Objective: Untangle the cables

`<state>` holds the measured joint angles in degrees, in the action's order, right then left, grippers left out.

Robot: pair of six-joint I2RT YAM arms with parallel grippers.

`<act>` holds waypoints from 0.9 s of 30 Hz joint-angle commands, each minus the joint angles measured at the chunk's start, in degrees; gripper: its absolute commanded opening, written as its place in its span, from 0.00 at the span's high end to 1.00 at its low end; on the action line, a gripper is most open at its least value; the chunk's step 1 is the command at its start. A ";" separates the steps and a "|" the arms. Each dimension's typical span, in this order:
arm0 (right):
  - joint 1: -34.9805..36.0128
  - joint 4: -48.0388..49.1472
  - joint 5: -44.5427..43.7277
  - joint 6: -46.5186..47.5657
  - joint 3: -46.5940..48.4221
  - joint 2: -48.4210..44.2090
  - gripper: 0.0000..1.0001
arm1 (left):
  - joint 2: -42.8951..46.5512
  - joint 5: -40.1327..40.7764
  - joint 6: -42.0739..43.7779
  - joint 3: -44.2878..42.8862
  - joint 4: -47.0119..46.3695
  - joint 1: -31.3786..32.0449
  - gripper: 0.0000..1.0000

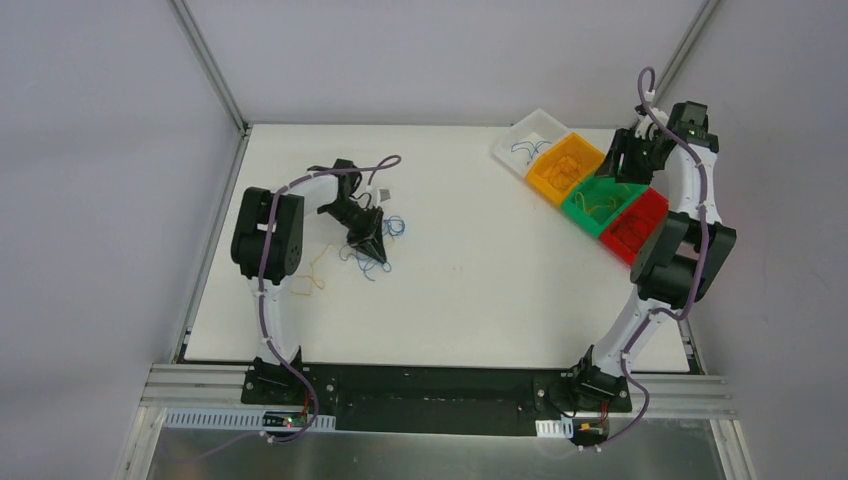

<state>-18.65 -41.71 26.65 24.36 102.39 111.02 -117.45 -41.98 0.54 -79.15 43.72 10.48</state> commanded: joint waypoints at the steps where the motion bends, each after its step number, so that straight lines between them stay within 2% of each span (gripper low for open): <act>1: 0.03 -5.80 1.88 0.53 7.15 -3.67 0.36 | -2.46 -4.51 -2.82 -4.25 -0.81 5.67 0.98; 5: 2.39 -7.01 7.08 0.05 3.72 -9.15 0.27 | -4.71 -9.37 -7.38 -9.37 -3.81 12.25 1.00; 9: 7.85 -6.93 10.98 -1.31 -6.11 -15.07 0.26 | -2.52 -16.80 -10.90 -11.95 -6.44 15.56 1.00; 10: 9.50 -6.85 11.86 -1.44 -8.45 -16.39 0.27 | -0.71 -18.04 -10.64 -11.15 -6.83 15.22 0.94; 13: 15.03 -5.29 13.18 -2.28 -16.01 -19.92 0.26 | 6.07 -18.85 -8.62 -6.50 -7.18 11.97 0.70; 16: 21.84 -2.25 13.21 -3.81 -22.24 -21.19 0.27 | 11.70 -18.28 -8.79 -0.82 -7.58 6.70 0.57; 20: 30.01 1.42 13.25 -7.58 -26.47 -19.47 0.27 | 15.71 -13.54 -8.93 7.46 -7.54 -0.30 0.54; 23: 36.08 7.63 12.60 -11.69 -28.10 -17.19 0.27 | 17.88 -10.13 -6.76 12.51 -6.75 -1.94 0.53; 27: 43.87 14.14 12.13 -16.23 -25.25 -13.09 0.27 | 20.13 -11.25 -7.16 16.88 -6.81 -7.52 0.51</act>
<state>19.20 -36.91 38.17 14.06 74.50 95.18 -100.71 -53.36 -7.88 -66.08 35.29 6.74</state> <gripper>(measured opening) 0.729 0.483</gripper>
